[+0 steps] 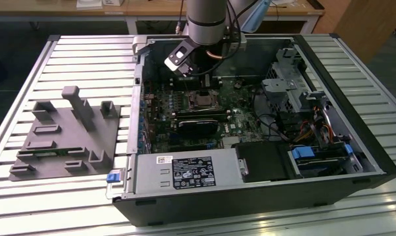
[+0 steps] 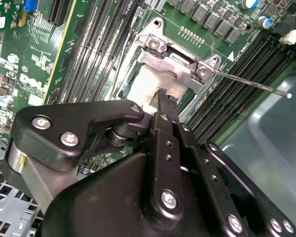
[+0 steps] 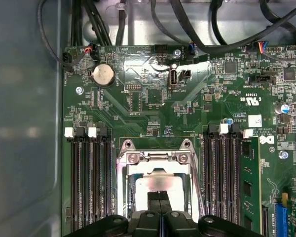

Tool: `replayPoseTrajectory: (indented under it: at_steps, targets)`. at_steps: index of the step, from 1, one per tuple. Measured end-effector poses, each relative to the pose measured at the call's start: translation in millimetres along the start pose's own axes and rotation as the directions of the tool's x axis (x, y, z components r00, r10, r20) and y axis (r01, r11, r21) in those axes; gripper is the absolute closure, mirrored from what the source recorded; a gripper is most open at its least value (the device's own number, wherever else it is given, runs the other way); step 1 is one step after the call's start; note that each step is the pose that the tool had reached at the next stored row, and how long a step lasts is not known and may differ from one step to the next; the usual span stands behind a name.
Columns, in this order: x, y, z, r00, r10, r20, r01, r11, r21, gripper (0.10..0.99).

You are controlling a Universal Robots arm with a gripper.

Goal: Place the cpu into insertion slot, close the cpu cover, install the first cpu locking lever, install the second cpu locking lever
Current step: 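Close the cpu cover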

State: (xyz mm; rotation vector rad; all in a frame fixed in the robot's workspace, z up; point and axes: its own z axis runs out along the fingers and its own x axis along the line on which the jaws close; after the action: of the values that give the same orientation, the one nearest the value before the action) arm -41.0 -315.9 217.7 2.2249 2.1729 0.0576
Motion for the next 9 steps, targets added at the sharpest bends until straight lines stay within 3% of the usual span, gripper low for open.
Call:
replayPoseTrajectory:
  at_steps: [9]
  targets:
    - [0.0,0.0,0.1,0.9956,-0.094,-0.0044,0.094,0.9956,0.000,0.980]
